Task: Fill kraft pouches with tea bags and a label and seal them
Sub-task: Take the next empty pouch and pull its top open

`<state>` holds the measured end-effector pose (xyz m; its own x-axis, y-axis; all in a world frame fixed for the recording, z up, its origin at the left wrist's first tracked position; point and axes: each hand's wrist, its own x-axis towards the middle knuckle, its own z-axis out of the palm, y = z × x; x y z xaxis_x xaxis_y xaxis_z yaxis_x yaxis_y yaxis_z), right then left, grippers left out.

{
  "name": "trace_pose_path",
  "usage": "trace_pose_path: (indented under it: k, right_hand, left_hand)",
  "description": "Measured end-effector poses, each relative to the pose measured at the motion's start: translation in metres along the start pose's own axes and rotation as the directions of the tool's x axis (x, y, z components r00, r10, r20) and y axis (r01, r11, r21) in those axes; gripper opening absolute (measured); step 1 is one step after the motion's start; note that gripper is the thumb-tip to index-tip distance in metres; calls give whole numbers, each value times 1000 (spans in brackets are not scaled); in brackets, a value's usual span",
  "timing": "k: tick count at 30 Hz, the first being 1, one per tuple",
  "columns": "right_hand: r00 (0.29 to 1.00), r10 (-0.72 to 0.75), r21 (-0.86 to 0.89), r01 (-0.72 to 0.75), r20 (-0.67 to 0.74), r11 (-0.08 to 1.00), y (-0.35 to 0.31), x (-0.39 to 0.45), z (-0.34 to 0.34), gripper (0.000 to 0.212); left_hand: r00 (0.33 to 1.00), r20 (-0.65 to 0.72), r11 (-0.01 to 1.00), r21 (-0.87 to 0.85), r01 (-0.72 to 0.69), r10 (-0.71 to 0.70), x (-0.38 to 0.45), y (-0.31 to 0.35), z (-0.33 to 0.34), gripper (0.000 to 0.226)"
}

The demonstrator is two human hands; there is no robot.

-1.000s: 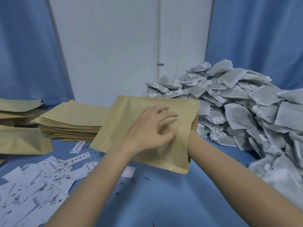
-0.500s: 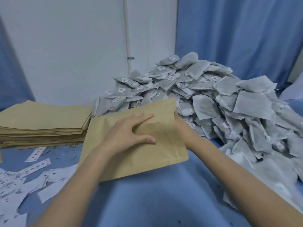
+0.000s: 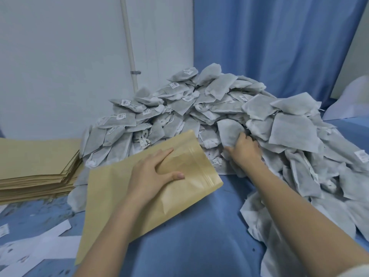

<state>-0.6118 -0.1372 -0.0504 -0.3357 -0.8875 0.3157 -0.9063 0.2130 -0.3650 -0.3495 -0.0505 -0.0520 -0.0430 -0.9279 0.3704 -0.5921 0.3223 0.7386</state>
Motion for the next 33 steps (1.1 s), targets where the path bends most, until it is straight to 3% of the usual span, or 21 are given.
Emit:
trace_pose_path:
  k: [2, 4, 7, 9, 13, 16, 18, 20, 22, 24, 26, 29, 33]
  right_hand:
    - [999, 34, -20, -35, -23, 999, 6, 6, 6, 53]
    - [996, 26, 76, -20, -80, 997, 11, 8, 9, 43]
    - [966, -158, 213, 202, -207, 956, 20, -4, 4, 45]
    - [889, -355, 152, 409, -290, 900, 23, -16, -6, 44]
    - [630, -685, -17, 731, -367, 682, 10, -30, -33, 48]
    - [519, -810, 141, 854, -273, 500, -21, -40, -34, 42]
    - [589, -797, 465, 747, -134, 474, -39, -47, -28, 41]
    - [636, -768, 767, 456, 73, 451, -41, -47, -24, 46]
    - [716, -688, 912, 196, 117, 359, -32, -40, -19, 45]
    - [893, -450, 892, 176, 34, 417, -24, -30, -11, 30]
    - [969, -248, 804, 152, -7, 574, -25, -18, 0, 21]
    - [953, -262, 786, 45, 152, 617, -45, -1, 17, 18]
    - [910, -298, 766, -32, 287, 642, -81, 14, 35, 33]
  left_hand:
    - [1000, -14, 1000, 9, 2, -2, 3, -1, 3, 75]
    - [1000, -29, 999, 34, 3, -3, 6, -2, 6, 75]
    - [999, -45, 1000, 27, 9, -8, 9, -3, 8, 75]
    - [998, -57, 1000, 19, 15, -14, 9, -3, 8, 75]
    - [999, -49, 1000, 7, 17, -17, 6, -3, 9, 81]
    - [999, -42, 1000, 6, 8, -8, 5, 0, 12, 83]
    - [999, -53, 1000, -16, 9, -10, 6, 0, 12, 80]
    - [998, -59, 999, -38, 20, -22, 6, -1, 9, 77]
    - [997, -72, 999, -43, 20, -23, 6, -3, 7, 75]
    - [993, -110, 999, -40, 29, -33, 5, -4, 6, 75]
    - [985, -164, 998, -32, 56, -60, 6, -6, 4, 77]
    - [969, -226, 995, -12, 99, -99, 8, -10, 0, 81]
    - [958, -262, 993, -40, 113, -120, 11, -17, -6, 80]
